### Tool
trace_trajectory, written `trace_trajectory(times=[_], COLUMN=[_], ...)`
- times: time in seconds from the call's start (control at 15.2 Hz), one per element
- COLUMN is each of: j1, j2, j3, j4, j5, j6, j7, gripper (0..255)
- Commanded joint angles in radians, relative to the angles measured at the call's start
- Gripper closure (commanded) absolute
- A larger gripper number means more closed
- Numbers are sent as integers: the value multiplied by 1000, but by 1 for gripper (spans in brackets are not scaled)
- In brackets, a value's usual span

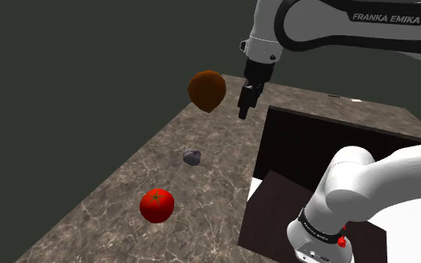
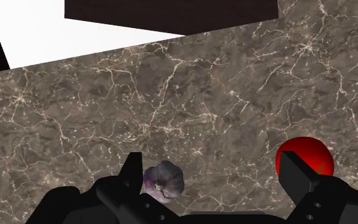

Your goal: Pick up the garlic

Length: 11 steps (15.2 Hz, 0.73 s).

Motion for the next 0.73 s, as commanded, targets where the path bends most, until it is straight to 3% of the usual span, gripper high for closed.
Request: trace_trajectory(times=[0.0, 0.33, 0.66], j1=[0, -31, -66], j2=[0, 223, 471], j3=[0, 126, 233], j4=[0, 80, 198], j5=[0, -64, -173], j6=[0, 63, 81], j7=[0, 149, 318], gripper=[0, 0, 0])
